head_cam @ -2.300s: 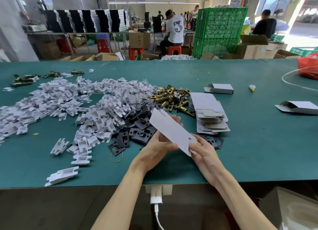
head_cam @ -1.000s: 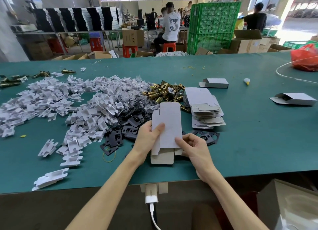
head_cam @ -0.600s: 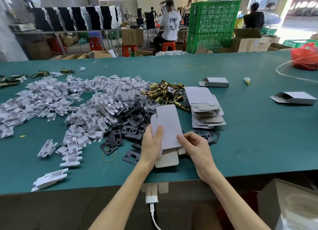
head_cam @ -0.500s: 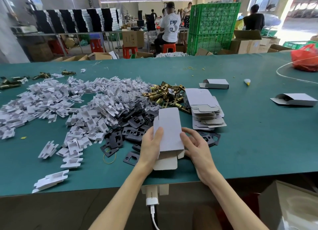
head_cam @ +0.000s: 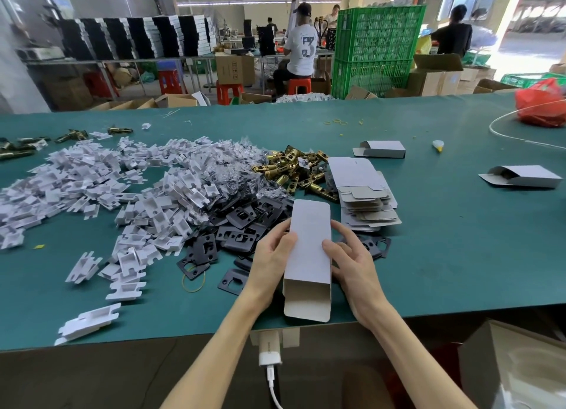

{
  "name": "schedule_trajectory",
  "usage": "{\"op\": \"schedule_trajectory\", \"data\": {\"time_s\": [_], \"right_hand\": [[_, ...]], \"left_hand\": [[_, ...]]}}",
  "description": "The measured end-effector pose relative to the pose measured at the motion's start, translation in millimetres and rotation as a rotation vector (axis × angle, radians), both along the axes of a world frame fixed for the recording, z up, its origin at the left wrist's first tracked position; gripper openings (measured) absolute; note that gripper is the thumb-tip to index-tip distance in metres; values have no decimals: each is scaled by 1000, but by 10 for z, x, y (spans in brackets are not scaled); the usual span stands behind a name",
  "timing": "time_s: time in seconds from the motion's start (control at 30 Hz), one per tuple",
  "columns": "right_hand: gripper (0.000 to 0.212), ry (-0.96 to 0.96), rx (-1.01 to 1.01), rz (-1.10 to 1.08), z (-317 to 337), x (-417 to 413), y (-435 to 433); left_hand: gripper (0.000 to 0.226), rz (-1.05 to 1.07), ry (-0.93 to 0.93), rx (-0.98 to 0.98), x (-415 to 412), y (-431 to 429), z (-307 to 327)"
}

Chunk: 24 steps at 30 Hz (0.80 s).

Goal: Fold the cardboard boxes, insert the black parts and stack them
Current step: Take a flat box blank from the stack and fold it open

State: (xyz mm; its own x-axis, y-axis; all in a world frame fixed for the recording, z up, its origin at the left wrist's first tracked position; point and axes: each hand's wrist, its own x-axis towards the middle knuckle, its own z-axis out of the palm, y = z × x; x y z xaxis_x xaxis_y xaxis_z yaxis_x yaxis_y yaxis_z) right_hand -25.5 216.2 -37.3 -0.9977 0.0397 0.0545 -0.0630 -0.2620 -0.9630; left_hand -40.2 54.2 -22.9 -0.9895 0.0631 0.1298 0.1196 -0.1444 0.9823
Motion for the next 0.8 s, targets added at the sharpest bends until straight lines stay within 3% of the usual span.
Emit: {"op": "schedule_trajectory", "data": {"time_s": [0.4,0.57,0.7,0.8], "right_hand": [[20,-8,69,-50,-18,10,-3],[36,-13,67,-34,5,8,3],[32,10,59,-36,-12,15,4],[31,13,49,-31,-12,29,12]], "left_hand": [[42,30,-85,41,-15,-45,-29],[38,41,-40,43,-14,-47,-31],[50,34,-5,66,-5,-53,-13],[39,1,-17,19,17,-27,10]]}}
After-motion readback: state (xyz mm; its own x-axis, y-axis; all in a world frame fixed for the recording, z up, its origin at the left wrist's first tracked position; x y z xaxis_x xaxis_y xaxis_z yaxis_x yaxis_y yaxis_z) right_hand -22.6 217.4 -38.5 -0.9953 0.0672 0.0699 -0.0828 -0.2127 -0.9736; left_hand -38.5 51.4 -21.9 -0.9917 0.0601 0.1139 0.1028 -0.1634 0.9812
